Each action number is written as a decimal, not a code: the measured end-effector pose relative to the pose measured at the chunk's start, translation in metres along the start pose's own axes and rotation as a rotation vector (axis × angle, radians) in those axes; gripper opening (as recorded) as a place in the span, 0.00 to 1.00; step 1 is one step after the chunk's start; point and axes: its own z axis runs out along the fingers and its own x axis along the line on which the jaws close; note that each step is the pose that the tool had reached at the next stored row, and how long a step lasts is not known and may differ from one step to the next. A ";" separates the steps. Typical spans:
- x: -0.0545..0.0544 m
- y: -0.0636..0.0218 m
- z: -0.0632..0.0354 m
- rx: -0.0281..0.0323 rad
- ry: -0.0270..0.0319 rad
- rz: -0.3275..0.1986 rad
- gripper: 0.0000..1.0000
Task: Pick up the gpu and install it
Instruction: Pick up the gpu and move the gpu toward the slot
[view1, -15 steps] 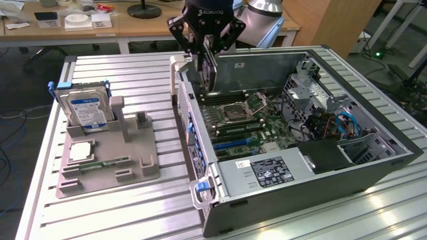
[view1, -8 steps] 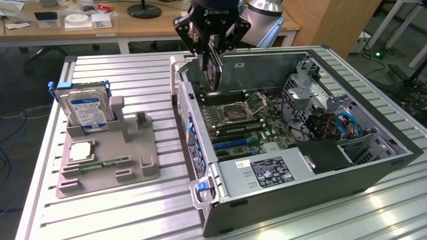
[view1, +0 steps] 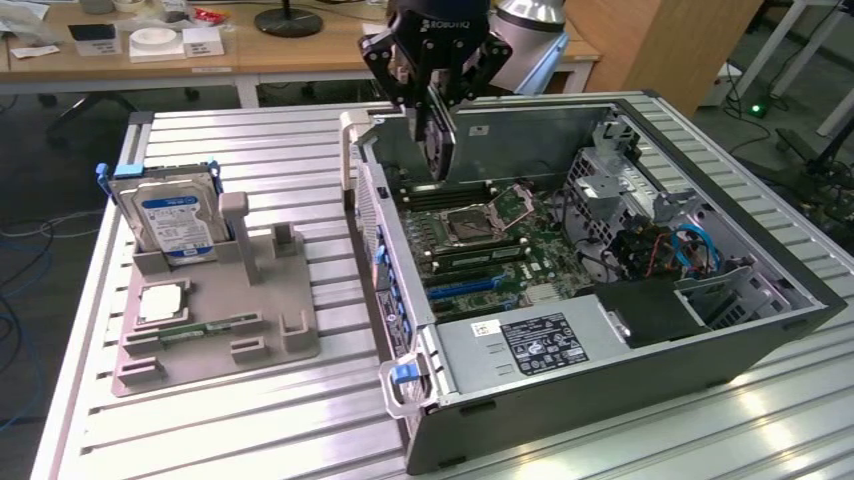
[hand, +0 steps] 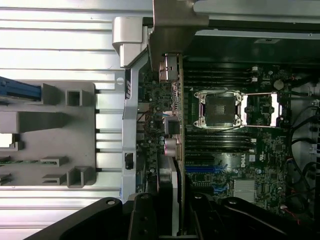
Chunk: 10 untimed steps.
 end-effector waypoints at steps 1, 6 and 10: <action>-0.001 0.0000 0.0000 0.0000 0.0000 0.000 0.28; -0.007 0.0001 0.0002 0.0000 0.0000 0.000 0.28; -0.012 0.0001 0.0003 0.0001 0.0000 0.000 0.28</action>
